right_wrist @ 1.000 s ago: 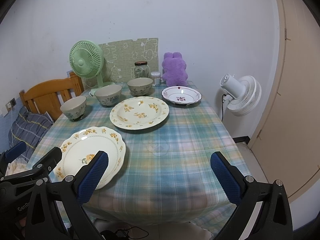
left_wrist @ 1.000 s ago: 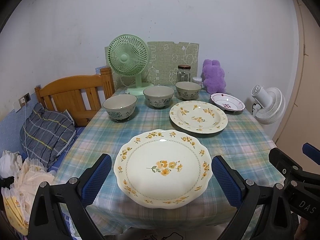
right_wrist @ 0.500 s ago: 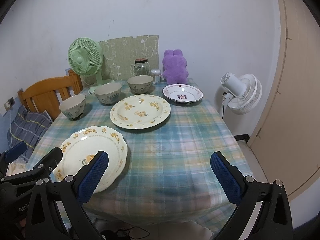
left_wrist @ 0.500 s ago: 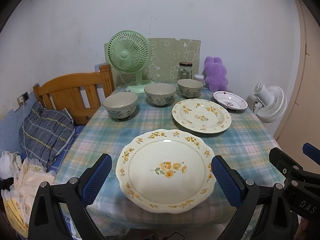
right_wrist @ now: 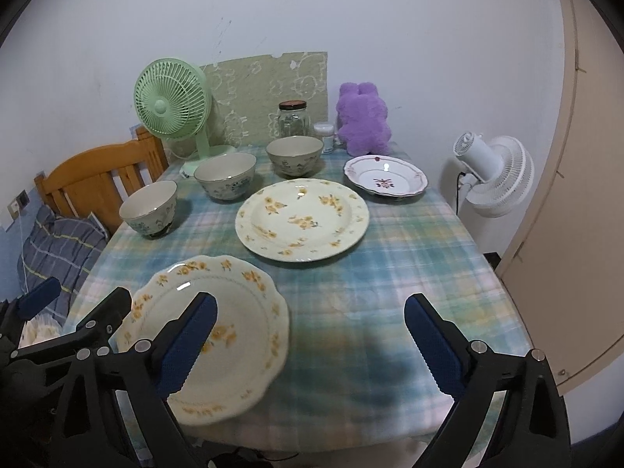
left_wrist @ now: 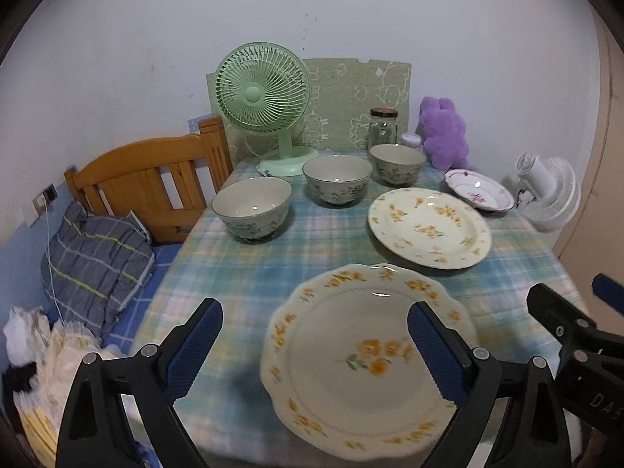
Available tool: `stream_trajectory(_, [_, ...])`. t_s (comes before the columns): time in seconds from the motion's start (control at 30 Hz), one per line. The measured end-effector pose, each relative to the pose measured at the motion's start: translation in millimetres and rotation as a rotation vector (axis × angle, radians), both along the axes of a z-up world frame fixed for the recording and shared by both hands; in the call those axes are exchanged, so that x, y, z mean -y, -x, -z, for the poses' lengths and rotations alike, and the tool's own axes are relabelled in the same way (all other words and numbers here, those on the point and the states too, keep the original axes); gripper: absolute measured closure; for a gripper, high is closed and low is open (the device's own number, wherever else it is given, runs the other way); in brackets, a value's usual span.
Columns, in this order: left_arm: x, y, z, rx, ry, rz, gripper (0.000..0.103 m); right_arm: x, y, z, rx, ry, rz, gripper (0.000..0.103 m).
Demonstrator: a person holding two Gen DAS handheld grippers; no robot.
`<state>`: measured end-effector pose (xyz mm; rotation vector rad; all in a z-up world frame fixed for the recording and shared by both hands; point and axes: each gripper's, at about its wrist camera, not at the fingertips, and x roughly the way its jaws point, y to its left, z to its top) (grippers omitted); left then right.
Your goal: Organize plates and bowls
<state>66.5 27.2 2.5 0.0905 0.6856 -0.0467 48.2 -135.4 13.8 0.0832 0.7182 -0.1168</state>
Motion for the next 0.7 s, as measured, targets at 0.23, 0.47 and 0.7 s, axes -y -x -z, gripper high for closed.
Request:
stream_trajectory(0.23, [-15.5, -31.2, 22.2, -0.080, -0.013, 0.033, 0.017, -21.5, -34.1, 19.1, -0.068, -0.017, -0.018, 0.008])
stream_trajectory(0.47, [-27.6, -62.0, 54.2, -0.212, 0.021, 0.061, 0.025, -42.9, -67.6, 48.1, -0.174, -0.020, -0.031, 0.016])
stream_trajectory(0.7, [-28.3, -77.9, 80.3, -0.326, 0.039, 0.107, 0.032, -50.8, -87.7, 78.0, -0.292, -0.011, -0.004, 0.020])
